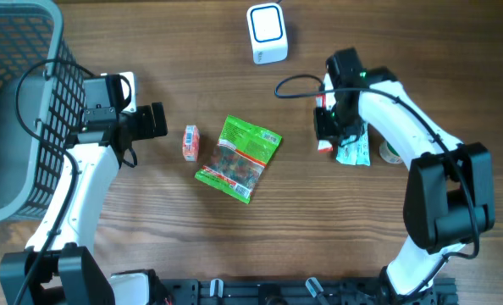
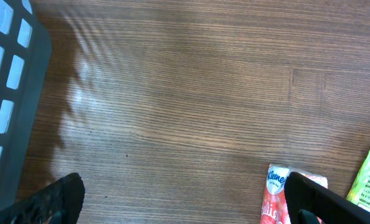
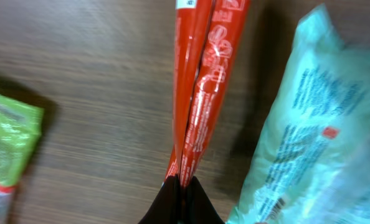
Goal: Scan the item barcode
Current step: 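Bring red tube back and set it down beside the wipes pack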
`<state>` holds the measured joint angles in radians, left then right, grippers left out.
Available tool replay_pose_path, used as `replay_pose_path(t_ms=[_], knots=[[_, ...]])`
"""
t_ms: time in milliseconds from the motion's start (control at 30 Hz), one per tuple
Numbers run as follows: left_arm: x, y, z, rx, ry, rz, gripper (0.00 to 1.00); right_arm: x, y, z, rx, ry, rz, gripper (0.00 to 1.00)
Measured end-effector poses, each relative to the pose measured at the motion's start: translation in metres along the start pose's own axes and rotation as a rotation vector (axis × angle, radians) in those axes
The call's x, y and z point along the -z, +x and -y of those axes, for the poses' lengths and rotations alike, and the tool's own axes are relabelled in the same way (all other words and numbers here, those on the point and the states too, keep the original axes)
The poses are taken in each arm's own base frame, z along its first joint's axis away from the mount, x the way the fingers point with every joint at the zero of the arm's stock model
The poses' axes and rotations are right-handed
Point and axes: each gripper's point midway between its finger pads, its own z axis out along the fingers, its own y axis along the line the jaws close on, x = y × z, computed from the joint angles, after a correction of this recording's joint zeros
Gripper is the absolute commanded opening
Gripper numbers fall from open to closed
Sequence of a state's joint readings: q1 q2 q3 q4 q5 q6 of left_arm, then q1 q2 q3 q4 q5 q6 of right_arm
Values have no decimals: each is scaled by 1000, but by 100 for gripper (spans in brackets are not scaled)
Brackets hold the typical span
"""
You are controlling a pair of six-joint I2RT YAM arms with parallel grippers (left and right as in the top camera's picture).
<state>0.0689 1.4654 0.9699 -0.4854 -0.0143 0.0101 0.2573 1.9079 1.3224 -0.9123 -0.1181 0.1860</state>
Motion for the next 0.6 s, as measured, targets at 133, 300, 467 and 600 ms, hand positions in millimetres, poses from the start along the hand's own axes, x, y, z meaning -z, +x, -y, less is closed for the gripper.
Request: replay_pose_path(t_ms=[133, 300, 467, 600], knots=[[0, 0, 0, 0, 0, 0, 100, -5, 9, 6, -13, 24, -28, 41], [0, 0, 0, 0, 0, 0, 100, -1, 19, 12, -27, 63, -72, 49], [0, 0, 0, 0, 0, 0, 100, 13, 5, 5, -23, 42, -33, 15], [0, 0, 0, 0, 0, 0, 100, 16, 7, -8, -28, -25, -44, 11]])
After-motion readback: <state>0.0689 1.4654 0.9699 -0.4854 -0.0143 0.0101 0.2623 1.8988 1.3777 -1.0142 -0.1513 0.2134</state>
